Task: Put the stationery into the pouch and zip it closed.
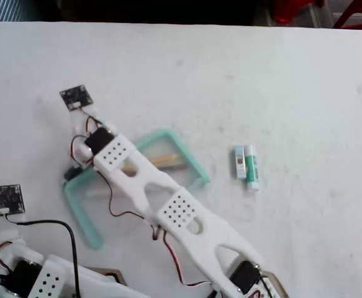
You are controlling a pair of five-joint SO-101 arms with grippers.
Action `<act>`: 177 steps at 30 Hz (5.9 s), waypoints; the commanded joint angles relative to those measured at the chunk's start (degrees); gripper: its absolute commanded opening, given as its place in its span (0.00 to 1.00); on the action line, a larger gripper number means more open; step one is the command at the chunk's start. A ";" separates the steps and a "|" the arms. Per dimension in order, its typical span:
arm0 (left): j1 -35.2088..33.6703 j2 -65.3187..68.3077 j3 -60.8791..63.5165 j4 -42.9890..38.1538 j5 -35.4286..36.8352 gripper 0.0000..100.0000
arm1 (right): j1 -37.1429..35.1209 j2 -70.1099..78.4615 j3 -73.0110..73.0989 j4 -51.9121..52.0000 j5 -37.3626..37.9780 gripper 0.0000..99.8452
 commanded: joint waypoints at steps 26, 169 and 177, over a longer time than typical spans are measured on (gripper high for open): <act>32.22 -0.66 -12.57 5.27 46.15 0.23 | 15.08 -53.05 -0.88 8.13 8.97 0.02; 96.40 29.93 -29.01 -28.31 72.18 0.24 | 23.78 -85.23 26.81 21.49 8.97 0.02; 92.44 29.85 -27.25 -30.95 70.24 0.24 | 23.69 -86.55 26.90 21.49 8.97 0.02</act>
